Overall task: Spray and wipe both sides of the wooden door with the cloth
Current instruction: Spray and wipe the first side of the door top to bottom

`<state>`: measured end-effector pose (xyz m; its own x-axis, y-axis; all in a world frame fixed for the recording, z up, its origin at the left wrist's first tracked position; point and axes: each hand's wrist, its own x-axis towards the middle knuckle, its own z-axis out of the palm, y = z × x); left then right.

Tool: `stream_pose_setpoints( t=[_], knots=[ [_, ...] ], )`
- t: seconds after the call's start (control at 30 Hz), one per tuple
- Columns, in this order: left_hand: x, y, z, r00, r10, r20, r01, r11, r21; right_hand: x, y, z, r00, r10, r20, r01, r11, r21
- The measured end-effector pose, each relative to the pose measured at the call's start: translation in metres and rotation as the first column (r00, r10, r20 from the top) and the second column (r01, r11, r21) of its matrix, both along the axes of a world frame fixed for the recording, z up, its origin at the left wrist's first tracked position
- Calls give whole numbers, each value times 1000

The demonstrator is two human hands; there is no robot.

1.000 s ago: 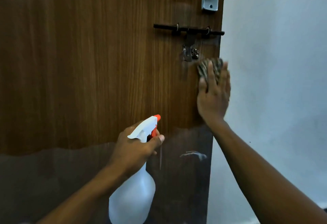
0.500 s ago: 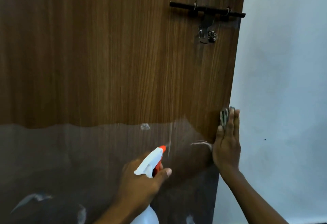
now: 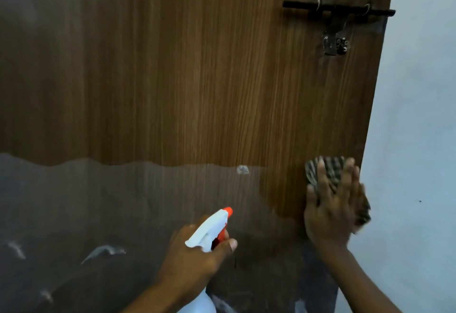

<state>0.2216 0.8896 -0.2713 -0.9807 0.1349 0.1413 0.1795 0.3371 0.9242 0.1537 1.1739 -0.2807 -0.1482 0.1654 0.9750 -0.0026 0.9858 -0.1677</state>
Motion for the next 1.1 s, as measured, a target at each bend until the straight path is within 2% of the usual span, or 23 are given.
stream_pose_setpoints(
  t=[0.03, 0.1, 0.17, 0.23, 0.3, 0.33, 0.43, 0.47, 0.5, 0.57, 0.67, 0.73, 0.77, 0.83, 0.93, 0.97, 1.0, 1.03, 1.1],
  knots=[
    [0, -4, 2, 1000, 13, 0, -13, 1000, 26, -6, -24, 13, 1000, 29, 7, -29, 999, 18],
    [4, -14, 5, 997, -3, -79, 5, 1000, 16, -19, -72, 22, 995, 84, 49, -92, 974, 209],
    [6, -24, 6, 989, -31, -145, 21, 997, -70, -26, -96, 0, 992, 66, 104, -108, 873, 475],
    [10, -40, 9, 986, -16, -166, 3, 997, -76, -22, -90, -39, 986, 64, 156, -147, 776, 614],
    [9, -56, 7, 990, 42, -132, -40, 999, 16, -9, -61, -64, 982, 35, 183, -143, 772, 619],
    [9, -64, 6, 991, 70, -114, -64, 996, 54, -4, -48, -67, 981, 8, 191, -120, 807, 579],
    [6, -86, 7, 989, 133, -64, -122, 981, 152, -5, -62, -34, 992, -7, 129, -34, 951, 308],
    [4, -90, 7, 987, 152, -56, -141, 975, 169, -12, -84, -15, 996, 2, 92, -23, 975, 219],
    [2, -93, 8, 985, 159, -73, -146, 976, 164, -19, -110, 3, 998, 15, 64, -28, 980, 196],
    [1, -104, 10, 980, 144, -140, -127, 984, 125, -33, -158, 20, 997, 61, 42, -71, 942, 329],
    [1, -126, 11, 962, 138, -235, -115, 988, 107, -45, -184, -16, 990, 82, 119, -141, 736, 662],
    [-2, -140, 12, 958, 147, -248, -120, 985, 121, -38, -171, -56, 979, 52, 197, -187, 606, 773],
    [-4, -147, 11, 959, 148, -241, -121, 985, 125, -32, -159, -66, 977, 21, 211, -184, 576, 796],
    [-11, -154, 7, 965, 153, -212, -126, 983, 135, -23, -133, -67, 978, -32, 208, -142, 627, 766],
    [-21, -163, 6, 966, 170, -195, -142, 978, 150, -21, -139, -24, 988, -22, 155, -64, 848, 526],
    [-25, -167, 7, 964, 179, -199, -148, 976, 160, -24, -157, -6, 992, -4, 128, -55, 892, 449],
    [-29, -171, 9, 957, 188, -219, -155, 975, 159, -30, -180, 11, 994, 11, 113, -58, 902, 429],
    [-31, -175, 12, 949, 190, -250, -156, 977, 148, -37, -204, 22, 994, 26, 111, -76, 876, 476],
    [-34, -184, 16, 928, 175, -329, -144, 983, 117, -53, -241, 24, 989, 70, 132, -140, 737, 661]
  ],
)
